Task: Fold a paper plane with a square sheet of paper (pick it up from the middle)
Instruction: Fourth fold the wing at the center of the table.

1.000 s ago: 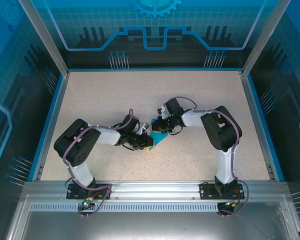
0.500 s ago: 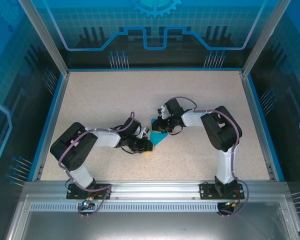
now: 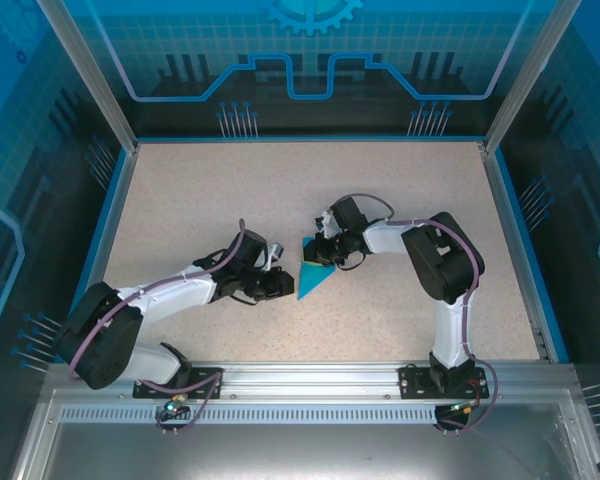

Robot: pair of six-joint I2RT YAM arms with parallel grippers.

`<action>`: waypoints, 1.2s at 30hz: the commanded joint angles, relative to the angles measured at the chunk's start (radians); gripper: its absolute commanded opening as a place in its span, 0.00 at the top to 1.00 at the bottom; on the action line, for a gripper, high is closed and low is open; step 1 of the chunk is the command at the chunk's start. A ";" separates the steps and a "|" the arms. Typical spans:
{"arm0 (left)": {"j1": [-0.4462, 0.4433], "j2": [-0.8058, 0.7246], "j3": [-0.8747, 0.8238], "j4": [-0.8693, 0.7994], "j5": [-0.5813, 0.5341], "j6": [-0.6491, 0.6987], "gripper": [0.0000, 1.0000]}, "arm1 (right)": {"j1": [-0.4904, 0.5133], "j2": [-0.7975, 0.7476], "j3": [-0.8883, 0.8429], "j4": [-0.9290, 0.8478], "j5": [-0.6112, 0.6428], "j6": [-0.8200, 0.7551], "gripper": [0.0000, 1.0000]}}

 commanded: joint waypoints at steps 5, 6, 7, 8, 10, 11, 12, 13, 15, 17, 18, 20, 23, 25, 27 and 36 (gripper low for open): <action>0.006 0.112 0.084 0.101 -0.018 -0.026 0.79 | 0.004 0.097 -0.060 -0.131 0.132 -0.029 0.84; 0.006 0.131 0.092 0.112 -0.013 -0.028 0.79 | 0.003 0.097 -0.061 -0.132 0.132 -0.029 0.84; 0.006 0.147 0.098 0.120 -0.008 -0.031 0.79 | 0.003 0.097 -0.059 -0.132 0.131 -0.029 0.84; 0.003 0.162 0.103 0.132 -0.001 -0.033 0.79 | 0.003 0.098 -0.059 -0.130 0.131 -0.028 0.84; 0.005 0.188 0.117 0.136 0.001 -0.028 0.80 | 0.003 0.102 -0.056 -0.129 0.129 -0.027 0.84; 0.005 0.200 0.123 0.134 -0.005 -0.024 0.80 | 0.003 0.102 -0.056 -0.130 0.130 -0.027 0.84; 0.004 0.210 0.127 0.135 -0.009 -0.024 0.80 | 0.003 0.103 -0.055 -0.130 0.129 -0.027 0.84; 0.004 0.218 0.130 0.141 -0.007 -0.025 0.80 | 0.003 0.102 -0.055 -0.130 0.130 -0.027 0.84; 0.003 0.236 0.132 0.157 0.004 -0.031 0.80 | 0.004 0.099 -0.058 -0.129 0.130 -0.027 0.84; 0.001 0.250 0.132 0.160 0.001 -0.030 0.81 | 0.003 0.100 -0.060 -0.130 0.133 -0.027 0.84; 0.001 0.256 0.132 0.164 0.000 -0.029 0.81 | 0.004 0.100 -0.060 -0.129 0.132 -0.028 0.84; 0.001 0.266 0.135 0.161 -0.006 -0.025 0.81 | 0.003 0.100 -0.063 -0.126 0.131 -0.025 0.84; 0.001 0.277 0.139 0.156 -0.011 -0.018 0.82 | 0.003 0.096 -0.070 -0.119 0.130 -0.021 0.84; 0.001 0.282 0.143 0.144 -0.019 -0.015 0.83 | 0.004 0.097 -0.068 -0.119 0.130 -0.020 0.84; 0.000 0.287 0.143 0.142 -0.019 -0.011 0.83 | 0.003 0.096 -0.066 -0.118 0.131 -0.020 0.84; -0.001 0.300 0.158 0.172 0.007 -0.012 0.83 | 0.003 0.091 -0.068 -0.124 0.132 -0.021 0.84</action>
